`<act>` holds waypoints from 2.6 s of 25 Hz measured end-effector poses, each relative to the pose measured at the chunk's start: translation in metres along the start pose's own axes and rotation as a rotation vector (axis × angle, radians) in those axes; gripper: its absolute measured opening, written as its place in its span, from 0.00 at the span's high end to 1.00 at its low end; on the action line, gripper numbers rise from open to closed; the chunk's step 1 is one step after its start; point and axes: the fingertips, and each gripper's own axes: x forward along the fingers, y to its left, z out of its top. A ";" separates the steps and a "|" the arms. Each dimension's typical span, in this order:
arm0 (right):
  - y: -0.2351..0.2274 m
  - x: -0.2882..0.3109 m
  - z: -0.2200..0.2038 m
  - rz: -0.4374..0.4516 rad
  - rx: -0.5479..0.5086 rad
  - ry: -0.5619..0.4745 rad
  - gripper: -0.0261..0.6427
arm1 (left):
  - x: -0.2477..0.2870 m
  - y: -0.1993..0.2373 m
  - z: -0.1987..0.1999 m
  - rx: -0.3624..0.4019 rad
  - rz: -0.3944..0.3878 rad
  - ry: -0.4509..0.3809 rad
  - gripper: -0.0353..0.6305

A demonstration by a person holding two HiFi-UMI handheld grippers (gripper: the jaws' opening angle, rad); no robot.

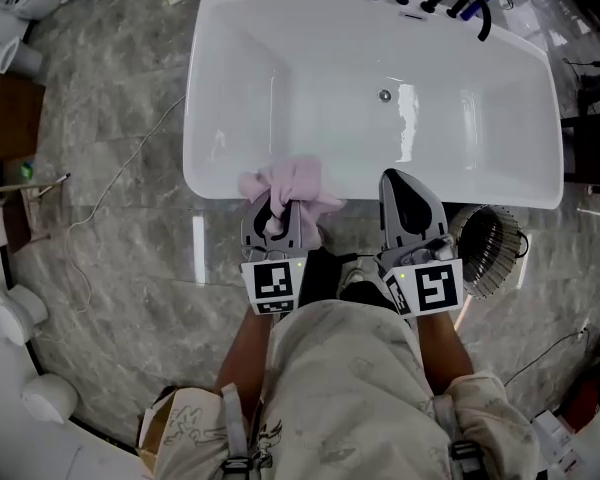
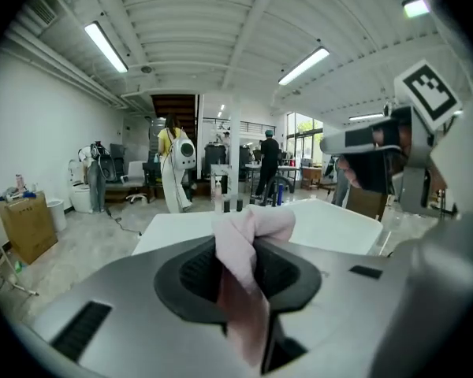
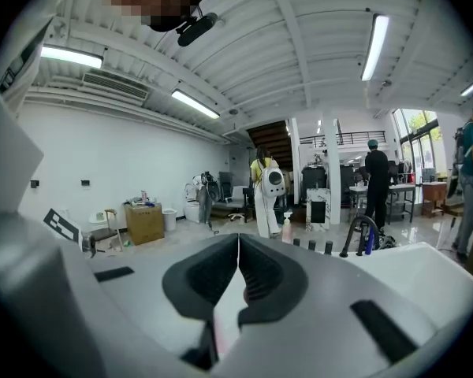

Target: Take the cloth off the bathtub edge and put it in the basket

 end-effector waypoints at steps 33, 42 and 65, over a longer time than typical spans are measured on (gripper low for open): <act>-0.163 -0.153 0.131 -0.459 -0.030 -0.348 0.98 | -0.018 -0.142 0.257 0.102 -0.174 -0.528 0.80; -0.228 -0.233 0.120 -0.582 -0.017 -0.354 0.98 | -0.010 -0.243 0.275 0.126 -0.292 -0.546 0.80; -0.381 -0.475 0.063 -0.958 0.026 -0.363 0.98 | -0.014 -0.544 0.293 0.189 -0.659 -0.603 0.80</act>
